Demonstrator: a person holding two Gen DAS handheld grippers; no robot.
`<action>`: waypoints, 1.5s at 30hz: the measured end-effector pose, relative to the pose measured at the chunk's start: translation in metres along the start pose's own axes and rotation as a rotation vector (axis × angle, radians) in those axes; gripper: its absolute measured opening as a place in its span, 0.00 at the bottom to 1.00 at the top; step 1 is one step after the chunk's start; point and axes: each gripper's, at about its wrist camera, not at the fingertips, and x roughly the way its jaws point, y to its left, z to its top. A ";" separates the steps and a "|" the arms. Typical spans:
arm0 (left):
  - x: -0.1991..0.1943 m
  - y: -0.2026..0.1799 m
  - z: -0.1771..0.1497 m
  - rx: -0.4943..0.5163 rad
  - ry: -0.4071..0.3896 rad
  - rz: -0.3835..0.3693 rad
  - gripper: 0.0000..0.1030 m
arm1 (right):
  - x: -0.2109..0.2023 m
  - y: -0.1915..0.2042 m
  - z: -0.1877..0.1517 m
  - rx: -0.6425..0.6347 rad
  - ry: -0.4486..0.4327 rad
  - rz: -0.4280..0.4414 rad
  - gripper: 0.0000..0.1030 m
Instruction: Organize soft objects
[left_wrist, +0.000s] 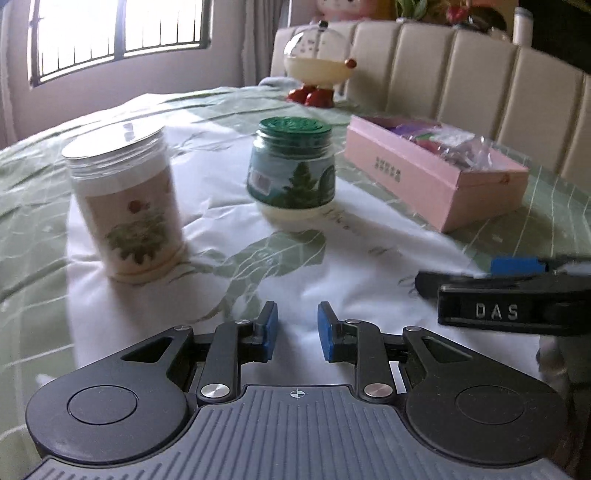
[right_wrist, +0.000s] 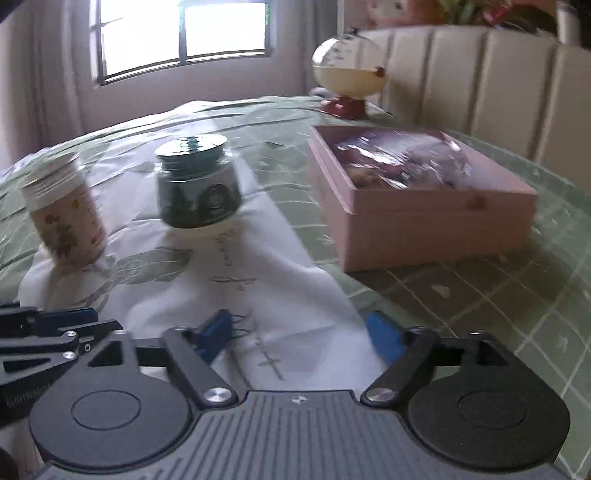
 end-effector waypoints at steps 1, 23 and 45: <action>0.002 -0.001 0.001 -0.010 -0.003 -0.007 0.26 | 0.001 -0.003 0.001 0.015 0.014 -0.002 0.88; 0.020 -0.024 0.005 0.058 -0.048 -0.007 0.26 | 0.005 -0.021 -0.010 0.079 -0.004 -0.142 1.00; 0.020 -0.021 0.004 0.064 -0.053 -0.014 0.26 | 0.006 -0.022 -0.013 0.109 -0.026 -0.128 1.00</action>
